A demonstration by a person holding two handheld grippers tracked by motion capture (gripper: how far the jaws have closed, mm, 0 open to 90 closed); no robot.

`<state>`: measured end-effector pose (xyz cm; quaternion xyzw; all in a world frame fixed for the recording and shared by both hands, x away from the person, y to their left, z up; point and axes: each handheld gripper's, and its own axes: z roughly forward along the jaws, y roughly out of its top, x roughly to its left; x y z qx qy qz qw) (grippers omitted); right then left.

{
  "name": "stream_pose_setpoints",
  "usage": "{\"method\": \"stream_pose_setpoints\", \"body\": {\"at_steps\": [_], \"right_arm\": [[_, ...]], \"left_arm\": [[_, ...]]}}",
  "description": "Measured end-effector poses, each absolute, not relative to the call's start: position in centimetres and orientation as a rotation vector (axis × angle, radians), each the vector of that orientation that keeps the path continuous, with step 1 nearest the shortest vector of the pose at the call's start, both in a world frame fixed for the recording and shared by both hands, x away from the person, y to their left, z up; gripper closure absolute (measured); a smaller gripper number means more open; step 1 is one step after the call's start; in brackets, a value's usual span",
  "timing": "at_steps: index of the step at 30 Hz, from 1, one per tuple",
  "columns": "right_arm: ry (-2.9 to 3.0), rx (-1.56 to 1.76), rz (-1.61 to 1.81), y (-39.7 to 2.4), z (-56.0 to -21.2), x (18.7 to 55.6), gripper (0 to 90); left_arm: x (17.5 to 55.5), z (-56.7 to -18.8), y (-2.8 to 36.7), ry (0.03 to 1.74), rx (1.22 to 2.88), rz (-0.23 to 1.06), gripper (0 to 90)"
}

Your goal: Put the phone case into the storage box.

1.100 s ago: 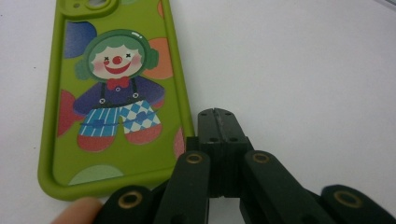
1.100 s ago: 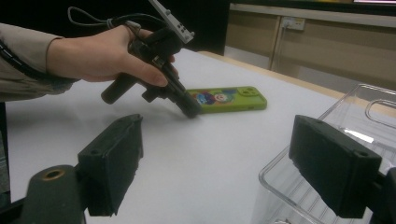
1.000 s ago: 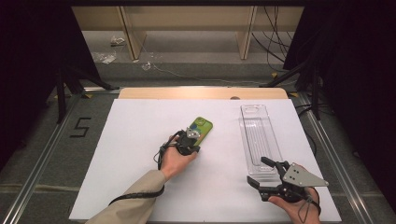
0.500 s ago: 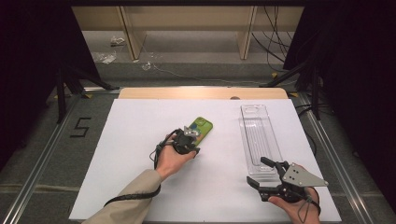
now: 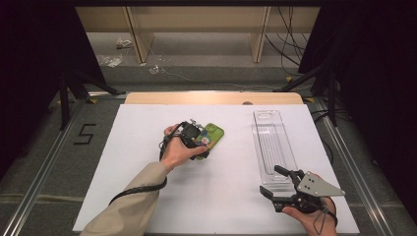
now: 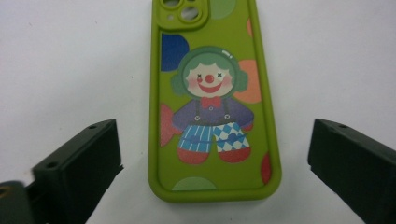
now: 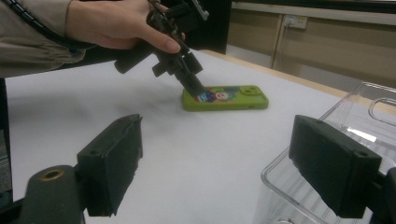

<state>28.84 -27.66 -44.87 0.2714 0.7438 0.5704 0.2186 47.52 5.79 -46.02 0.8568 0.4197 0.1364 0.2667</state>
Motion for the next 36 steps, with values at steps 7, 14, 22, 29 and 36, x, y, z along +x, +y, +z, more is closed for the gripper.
{"method": "stream_pose_setpoints", "body": {"at_steps": [7, 14, 22, 29, 36], "right_arm": [[2.059, 0.753, 1.578, -27.7, -44.9, 28.8, 18.4], [2.062, 0.753, 1.577, -27.7, -44.9, 28.8, 18.4], [2.062, 0.754, 1.578, -27.7, -44.9, 28.9, 18.4], [2.065, 0.753, 1.576, -27.7, -44.9, 28.9, 18.4], [2.068, 0.753, 1.575, -27.7, -44.9, 28.9, 18.4]], "left_arm": [[48.2, -47.0, 5.5, 1.141, 2.347, 0.338, 0.2], [48.4, -47.5, 5.4, 1.154, 2.354, 0.324, 0.8], [48.5, -48.0, 5.4, 1.177, 2.367, 0.316, 7.3], [48.7, -48.1, 5.4, 1.178, 2.361, 0.294, 8.2], [48.7, -47.9, 5.4, 1.187, 2.354, 0.282, 14.0]]}}
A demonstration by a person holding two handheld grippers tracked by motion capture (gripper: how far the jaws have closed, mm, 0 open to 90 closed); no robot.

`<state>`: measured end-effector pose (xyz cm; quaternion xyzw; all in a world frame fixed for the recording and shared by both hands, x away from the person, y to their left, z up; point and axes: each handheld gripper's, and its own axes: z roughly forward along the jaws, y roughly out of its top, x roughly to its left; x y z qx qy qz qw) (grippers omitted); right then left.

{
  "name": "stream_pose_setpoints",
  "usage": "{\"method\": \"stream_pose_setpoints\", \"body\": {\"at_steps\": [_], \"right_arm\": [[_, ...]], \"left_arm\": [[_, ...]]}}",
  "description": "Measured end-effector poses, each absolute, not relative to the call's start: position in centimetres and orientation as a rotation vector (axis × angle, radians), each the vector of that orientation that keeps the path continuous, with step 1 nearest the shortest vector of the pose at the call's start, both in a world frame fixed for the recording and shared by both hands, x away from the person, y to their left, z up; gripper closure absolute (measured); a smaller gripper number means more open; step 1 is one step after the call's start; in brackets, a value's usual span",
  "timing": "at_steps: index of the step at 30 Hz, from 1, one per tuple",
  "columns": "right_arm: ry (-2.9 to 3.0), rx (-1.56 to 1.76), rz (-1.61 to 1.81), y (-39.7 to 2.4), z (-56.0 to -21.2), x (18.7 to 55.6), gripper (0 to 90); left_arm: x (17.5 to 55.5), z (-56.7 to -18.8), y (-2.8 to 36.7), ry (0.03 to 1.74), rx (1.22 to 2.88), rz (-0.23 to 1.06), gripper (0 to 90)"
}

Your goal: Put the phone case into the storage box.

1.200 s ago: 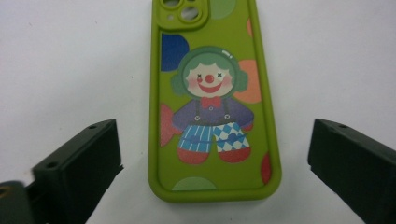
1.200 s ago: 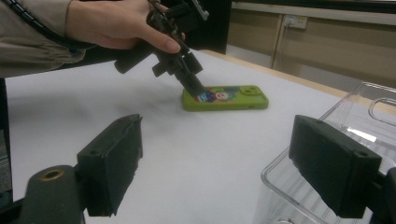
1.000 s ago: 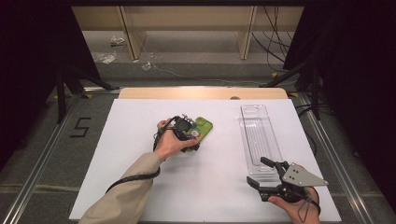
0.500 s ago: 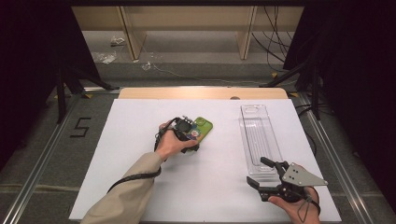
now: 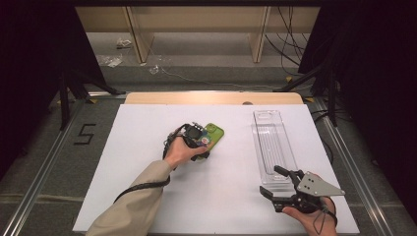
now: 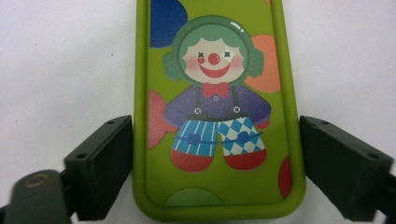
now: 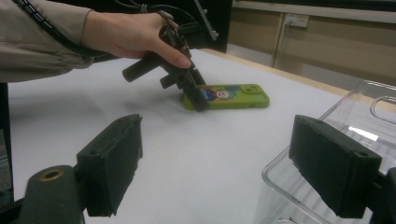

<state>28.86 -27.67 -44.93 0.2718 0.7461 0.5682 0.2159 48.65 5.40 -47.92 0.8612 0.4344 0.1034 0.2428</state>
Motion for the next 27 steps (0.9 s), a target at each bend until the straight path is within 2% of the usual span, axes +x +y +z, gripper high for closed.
{"method": "stream_pose_setpoints", "body": {"at_steps": [27], "right_arm": [[2.065, 0.75, 1.577, -27.64, -44.92, 28.87, 18.4]], "left_arm": [[48.29, -47.97, 5.45, 1.205, 2.326, 0.3, 16.5]]}}
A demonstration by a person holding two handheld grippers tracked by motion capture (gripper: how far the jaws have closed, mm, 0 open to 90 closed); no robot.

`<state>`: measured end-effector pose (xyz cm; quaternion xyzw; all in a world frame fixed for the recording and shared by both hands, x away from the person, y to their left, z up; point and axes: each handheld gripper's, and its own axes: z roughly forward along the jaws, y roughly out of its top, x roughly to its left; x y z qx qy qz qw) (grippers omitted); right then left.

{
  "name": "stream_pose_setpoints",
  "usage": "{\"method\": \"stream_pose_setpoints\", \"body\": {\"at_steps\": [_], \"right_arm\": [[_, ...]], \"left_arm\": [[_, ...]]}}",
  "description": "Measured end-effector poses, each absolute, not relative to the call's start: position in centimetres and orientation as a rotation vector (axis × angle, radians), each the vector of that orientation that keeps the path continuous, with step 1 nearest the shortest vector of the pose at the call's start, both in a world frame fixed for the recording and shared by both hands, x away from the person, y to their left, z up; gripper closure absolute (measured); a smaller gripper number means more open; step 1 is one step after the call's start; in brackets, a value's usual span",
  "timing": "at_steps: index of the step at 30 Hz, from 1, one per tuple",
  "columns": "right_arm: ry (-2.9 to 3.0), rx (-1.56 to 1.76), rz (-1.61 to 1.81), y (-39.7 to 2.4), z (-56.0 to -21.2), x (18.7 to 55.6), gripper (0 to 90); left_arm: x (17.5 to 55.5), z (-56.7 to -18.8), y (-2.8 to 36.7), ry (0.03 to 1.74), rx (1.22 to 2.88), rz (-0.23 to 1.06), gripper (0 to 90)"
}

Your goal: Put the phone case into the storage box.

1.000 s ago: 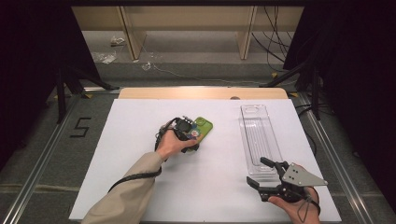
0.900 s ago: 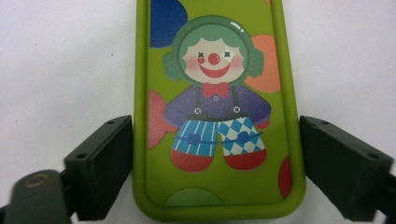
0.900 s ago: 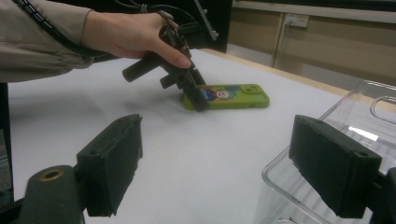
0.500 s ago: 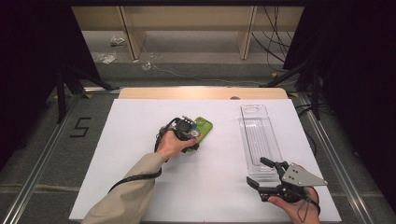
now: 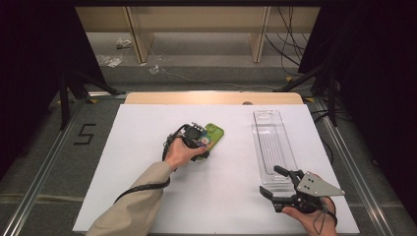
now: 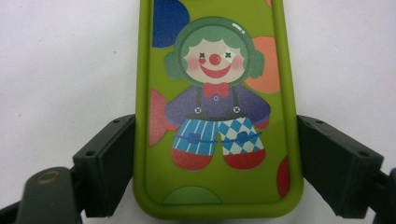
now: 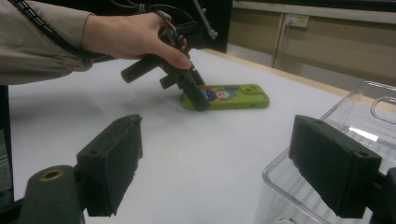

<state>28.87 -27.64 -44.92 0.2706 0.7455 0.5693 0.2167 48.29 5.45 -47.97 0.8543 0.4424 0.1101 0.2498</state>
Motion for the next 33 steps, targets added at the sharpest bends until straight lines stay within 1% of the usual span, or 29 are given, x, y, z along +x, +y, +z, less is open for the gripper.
{"method": "stream_pose_setpoints", "body": {"at_steps": [8, 16, 33], "right_arm": [[2.065, 0.751, 1.576, -27.6, -44.9, 28.9, 18.4], [2.063, 0.752, 1.577, -27.6, -44.9, 28.9, 18.5], [2.069, 0.748, 1.556, -27.2, -44.9, 29.0, 18.1]], "left_arm": [[47.9, -47.9, 5.9, 1.184, 2.295, 0.304, 16.6], [47.2, -47.1, 6.3, 1.149, 2.255, 0.337, 16.6], [44.4, -45.5, 8.2, 1.087, 2.147, 0.382, 16.6]]}}
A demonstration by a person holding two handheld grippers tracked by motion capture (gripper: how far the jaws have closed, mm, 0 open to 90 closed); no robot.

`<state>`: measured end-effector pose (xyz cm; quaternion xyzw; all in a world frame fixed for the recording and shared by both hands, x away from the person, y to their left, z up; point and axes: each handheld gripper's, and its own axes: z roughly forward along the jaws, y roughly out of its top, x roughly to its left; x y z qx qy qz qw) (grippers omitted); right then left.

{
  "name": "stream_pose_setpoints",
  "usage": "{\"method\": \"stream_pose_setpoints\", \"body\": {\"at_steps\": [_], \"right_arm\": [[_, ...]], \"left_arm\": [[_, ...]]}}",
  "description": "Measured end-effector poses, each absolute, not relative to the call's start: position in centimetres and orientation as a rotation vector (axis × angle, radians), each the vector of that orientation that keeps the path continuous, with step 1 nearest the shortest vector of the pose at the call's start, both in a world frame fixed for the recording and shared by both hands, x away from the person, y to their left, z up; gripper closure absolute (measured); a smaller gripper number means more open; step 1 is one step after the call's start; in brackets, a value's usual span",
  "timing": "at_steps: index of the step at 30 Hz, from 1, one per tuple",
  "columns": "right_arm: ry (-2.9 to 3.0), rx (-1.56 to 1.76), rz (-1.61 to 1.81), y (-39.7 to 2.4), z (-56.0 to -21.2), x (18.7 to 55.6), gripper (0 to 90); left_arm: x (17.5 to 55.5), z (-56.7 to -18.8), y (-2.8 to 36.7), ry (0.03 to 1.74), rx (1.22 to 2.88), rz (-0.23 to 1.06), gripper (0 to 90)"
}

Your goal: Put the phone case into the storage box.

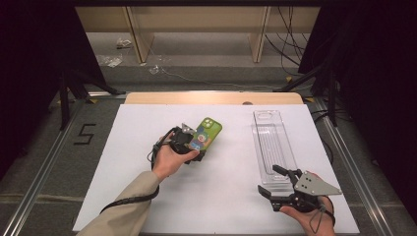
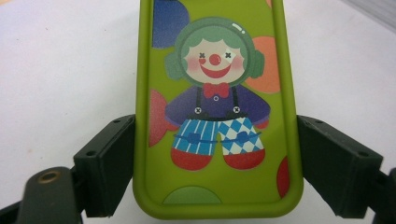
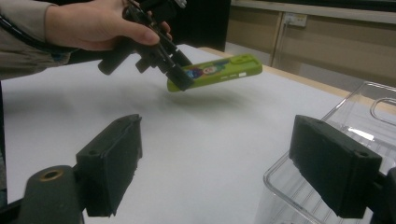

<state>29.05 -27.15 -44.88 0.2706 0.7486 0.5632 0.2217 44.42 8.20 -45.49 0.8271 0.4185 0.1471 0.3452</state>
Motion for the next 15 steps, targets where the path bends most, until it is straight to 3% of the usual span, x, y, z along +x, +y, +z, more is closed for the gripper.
{"method": "stream_pose_setpoints", "body": {"at_steps": [15], "right_arm": [[2.057, 0.768, 1.582, -26.3, -44.6, 29.6, 17.8]], "left_arm": [[41.6, -44.6, 9.4, 1.029, 2.072, 0.407, 16.6]]}}
